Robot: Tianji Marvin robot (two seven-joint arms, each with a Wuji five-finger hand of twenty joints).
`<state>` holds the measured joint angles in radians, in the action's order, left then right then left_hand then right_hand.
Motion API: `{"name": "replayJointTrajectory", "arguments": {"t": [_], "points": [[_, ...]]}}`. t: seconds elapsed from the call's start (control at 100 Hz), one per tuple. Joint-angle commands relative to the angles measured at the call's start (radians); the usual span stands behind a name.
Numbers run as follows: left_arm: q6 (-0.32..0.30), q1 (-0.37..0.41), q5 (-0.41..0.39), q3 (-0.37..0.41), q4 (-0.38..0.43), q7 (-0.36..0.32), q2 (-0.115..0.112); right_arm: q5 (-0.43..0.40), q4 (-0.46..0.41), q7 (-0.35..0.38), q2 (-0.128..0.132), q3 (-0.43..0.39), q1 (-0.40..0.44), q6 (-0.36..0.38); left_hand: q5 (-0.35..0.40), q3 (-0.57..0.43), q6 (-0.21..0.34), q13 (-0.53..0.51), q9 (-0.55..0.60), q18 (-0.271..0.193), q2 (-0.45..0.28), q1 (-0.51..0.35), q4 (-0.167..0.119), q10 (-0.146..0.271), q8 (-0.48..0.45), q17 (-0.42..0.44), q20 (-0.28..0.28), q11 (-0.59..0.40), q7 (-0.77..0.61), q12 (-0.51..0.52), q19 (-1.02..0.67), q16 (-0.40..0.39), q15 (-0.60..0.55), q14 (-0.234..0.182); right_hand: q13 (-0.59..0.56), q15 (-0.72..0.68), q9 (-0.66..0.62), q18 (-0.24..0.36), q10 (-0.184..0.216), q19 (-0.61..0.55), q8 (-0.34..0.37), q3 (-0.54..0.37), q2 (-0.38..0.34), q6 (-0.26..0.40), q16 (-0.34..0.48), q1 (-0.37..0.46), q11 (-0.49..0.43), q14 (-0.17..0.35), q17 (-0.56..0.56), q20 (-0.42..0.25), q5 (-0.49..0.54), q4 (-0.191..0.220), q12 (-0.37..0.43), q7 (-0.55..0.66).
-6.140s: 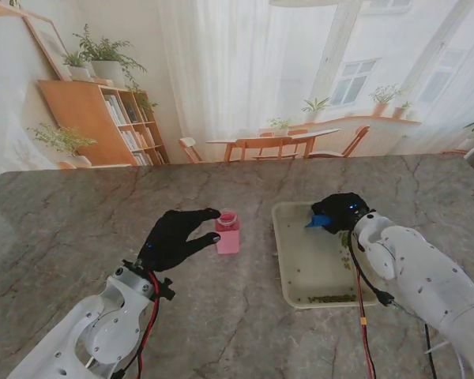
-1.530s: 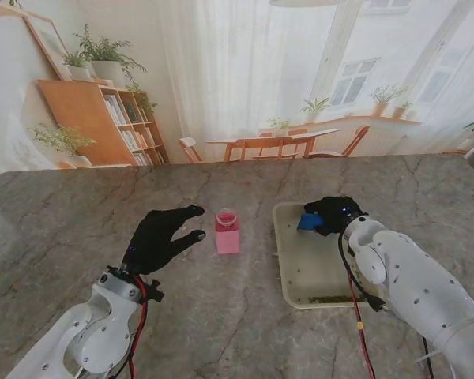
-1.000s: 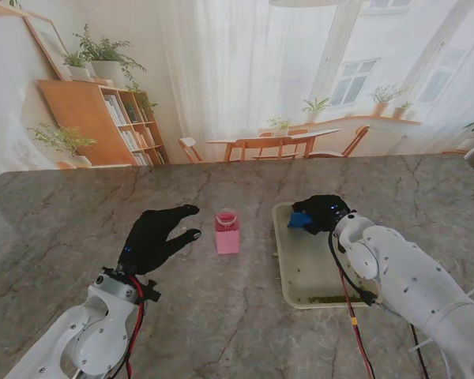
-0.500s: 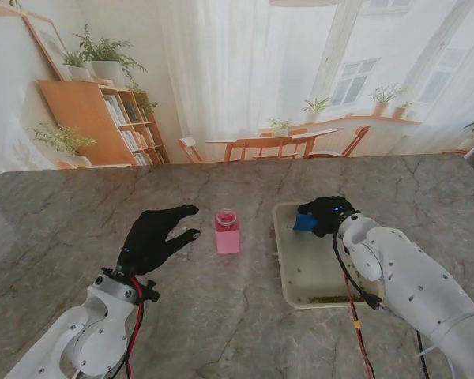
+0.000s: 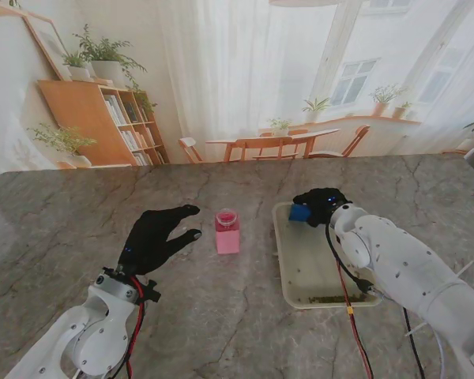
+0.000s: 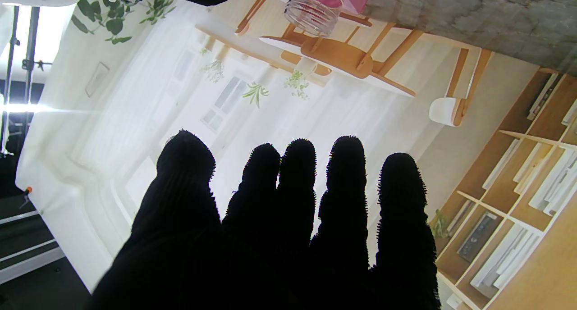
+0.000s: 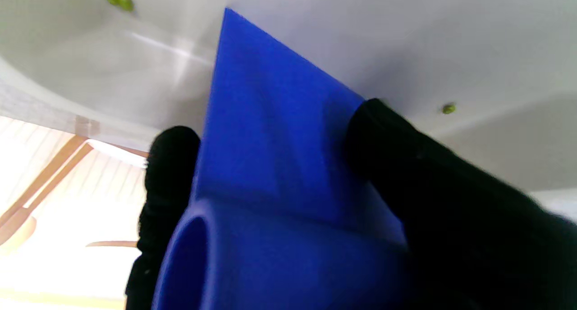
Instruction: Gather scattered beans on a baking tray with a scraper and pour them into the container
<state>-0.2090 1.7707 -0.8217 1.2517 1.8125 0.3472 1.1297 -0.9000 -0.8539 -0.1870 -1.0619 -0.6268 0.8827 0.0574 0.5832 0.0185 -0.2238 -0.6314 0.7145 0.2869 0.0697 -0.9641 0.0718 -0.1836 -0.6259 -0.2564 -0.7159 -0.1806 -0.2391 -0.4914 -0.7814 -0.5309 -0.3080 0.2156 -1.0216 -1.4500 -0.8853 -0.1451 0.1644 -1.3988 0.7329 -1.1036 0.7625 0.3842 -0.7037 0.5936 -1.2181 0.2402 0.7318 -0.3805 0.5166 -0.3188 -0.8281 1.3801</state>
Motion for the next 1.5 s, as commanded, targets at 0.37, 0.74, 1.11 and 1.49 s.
{"name": "replayJointTrajectory", "arguments": {"t": [0.37,0.74,1.11,1.49], "points": [[0.001,0.007,0.002,0.001,0.003,0.004,0.002,-0.003,0.023,-0.013,-0.013,0.05,-0.004,0.094,0.023,0.02,0.027,-0.015,-0.021,0.015,-0.052,-0.013,-0.028,0.021,-0.01,0.008,-0.011,0.016,0.005,0.01,-0.011,-0.014,-0.003,-0.002,-0.077,-0.033,-0.022,0.005,-0.036,-0.051,-0.029,-0.08,0.03,0.08,0.002,0.045,-0.052,0.144,0.029,-0.001,0.064,0.032,-0.002,0.027],[0.002,0.013,0.001,0.005,0.006,0.011,0.003,-0.076,-0.07,0.031,0.024,-0.042,0.098,0.159,0.022,0.019,0.028,-0.016,-0.022,0.014,-0.053,-0.014,-0.028,0.021,-0.009,0.008,-0.011,0.016,0.006,0.01,-0.011,-0.014,-0.002,-0.001,-0.094,-0.038,-0.057,0.022,-0.016,-0.051,-0.038,-0.14,0.104,0.11,-0.015,0.033,-0.038,0.155,0.043,-0.007,0.11,0.029,-0.023,0.023],[0.002,0.021,0.002,0.014,0.008,0.022,0.006,-0.163,-0.282,0.168,0.053,-0.266,0.297,0.186,0.023,0.02,0.026,-0.015,-0.02,0.016,-0.052,-0.015,-0.028,0.019,-0.009,0.008,-0.011,0.016,0.006,0.01,-0.011,-0.015,-0.003,0.001,-0.075,0.002,-0.077,0.021,0.008,-0.009,-0.021,-0.172,0.143,0.128,-0.027,0.027,-0.006,0.131,0.021,-0.02,0.139,0.019,-0.061,0.019],[0.001,0.027,0.005,0.019,0.011,0.028,0.007,-0.245,-0.483,0.296,0.069,-0.458,0.49,0.23,0.023,0.02,0.027,-0.015,-0.02,0.014,-0.052,-0.014,-0.028,0.02,-0.009,0.008,-0.011,0.015,0.006,0.009,-0.011,-0.015,-0.003,0.001,-0.007,0.139,-0.069,0.004,0.053,0.087,-0.002,-0.141,0.128,0.171,0.037,0.017,0.044,0.069,-0.038,-0.033,0.141,0.017,-0.089,0.005]]}}
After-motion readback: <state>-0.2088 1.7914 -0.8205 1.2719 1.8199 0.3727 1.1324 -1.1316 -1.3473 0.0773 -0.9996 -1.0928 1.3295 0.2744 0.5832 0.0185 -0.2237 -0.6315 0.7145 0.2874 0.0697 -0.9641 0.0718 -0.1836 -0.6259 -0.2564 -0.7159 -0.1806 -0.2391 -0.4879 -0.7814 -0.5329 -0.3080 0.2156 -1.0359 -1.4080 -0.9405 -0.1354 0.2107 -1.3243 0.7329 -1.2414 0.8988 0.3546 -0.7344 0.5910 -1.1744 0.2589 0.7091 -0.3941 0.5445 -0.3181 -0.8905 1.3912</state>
